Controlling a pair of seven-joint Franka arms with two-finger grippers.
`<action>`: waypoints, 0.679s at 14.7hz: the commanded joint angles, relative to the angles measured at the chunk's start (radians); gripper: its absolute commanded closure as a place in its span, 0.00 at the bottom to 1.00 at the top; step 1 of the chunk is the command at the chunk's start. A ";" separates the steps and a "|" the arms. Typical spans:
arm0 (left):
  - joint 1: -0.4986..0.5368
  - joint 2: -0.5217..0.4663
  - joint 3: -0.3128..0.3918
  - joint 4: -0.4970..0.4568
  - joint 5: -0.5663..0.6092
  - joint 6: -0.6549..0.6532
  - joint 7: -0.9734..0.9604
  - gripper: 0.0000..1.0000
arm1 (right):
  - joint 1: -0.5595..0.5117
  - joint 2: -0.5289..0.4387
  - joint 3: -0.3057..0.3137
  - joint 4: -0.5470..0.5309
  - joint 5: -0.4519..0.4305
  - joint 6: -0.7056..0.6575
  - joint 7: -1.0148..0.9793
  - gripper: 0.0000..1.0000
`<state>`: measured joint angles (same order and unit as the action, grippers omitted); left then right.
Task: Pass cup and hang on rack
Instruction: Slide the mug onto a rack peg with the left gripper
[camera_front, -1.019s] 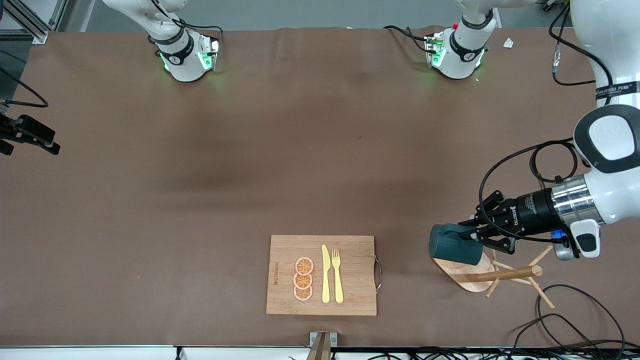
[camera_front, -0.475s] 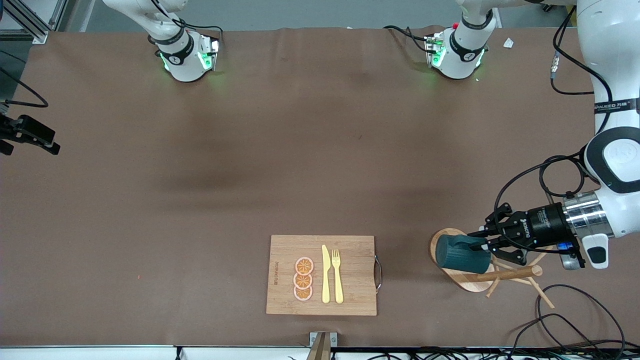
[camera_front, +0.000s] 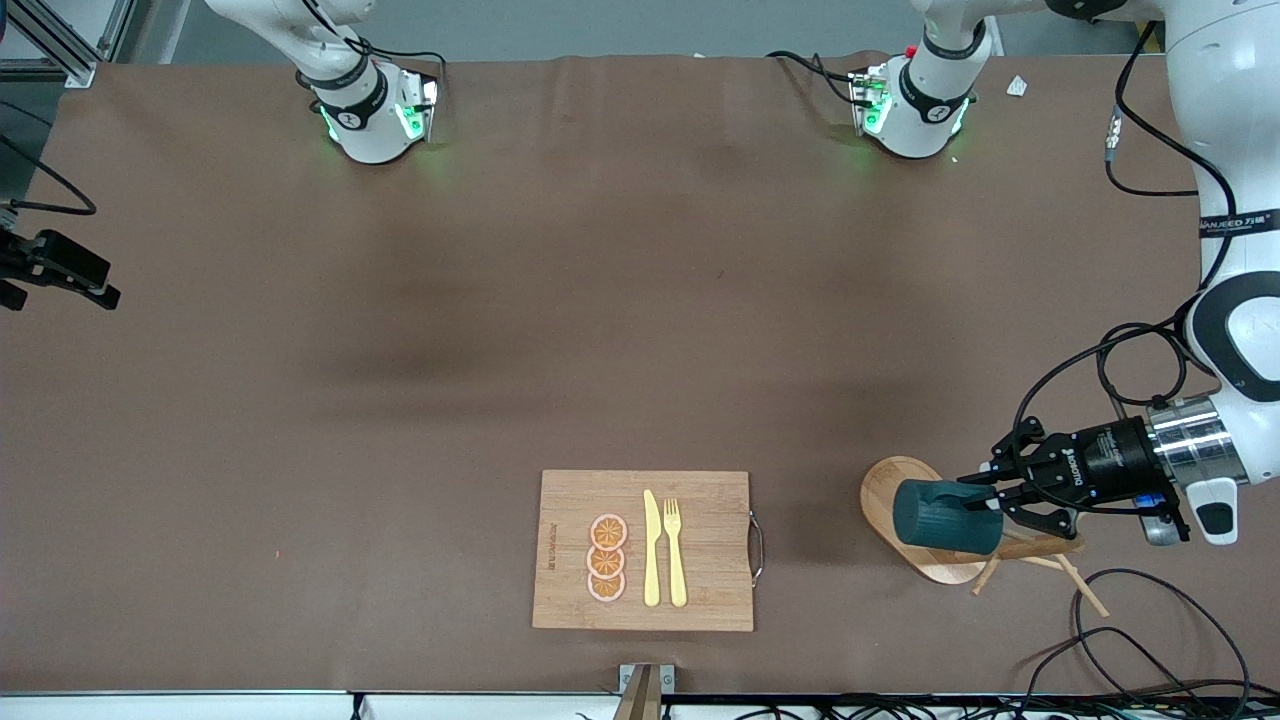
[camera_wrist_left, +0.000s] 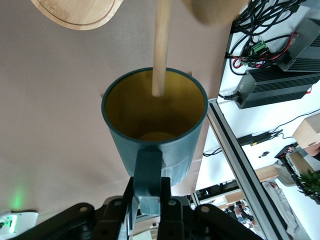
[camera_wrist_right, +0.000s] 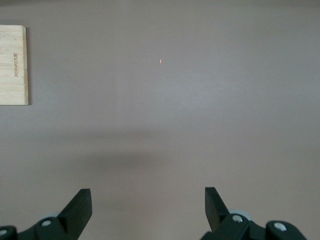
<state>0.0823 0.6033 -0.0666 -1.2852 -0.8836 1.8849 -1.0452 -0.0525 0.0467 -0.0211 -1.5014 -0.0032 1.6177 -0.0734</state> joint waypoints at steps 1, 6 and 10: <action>0.024 0.016 -0.006 0.003 -0.038 -0.007 0.024 0.99 | 0.003 -0.021 0.001 -0.013 -0.009 0.004 -0.003 0.00; 0.050 0.032 -0.007 0.004 -0.070 -0.009 0.024 0.99 | 0.003 -0.021 0.001 -0.013 -0.011 0.008 -0.003 0.00; 0.053 0.038 -0.007 0.004 -0.081 -0.009 0.024 0.99 | 0.003 -0.021 0.001 -0.011 -0.011 0.010 -0.002 0.00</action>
<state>0.1274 0.6385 -0.0670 -1.2853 -0.9396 1.8844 -1.0408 -0.0525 0.0467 -0.0211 -1.5013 -0.0032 1.6229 -0.0734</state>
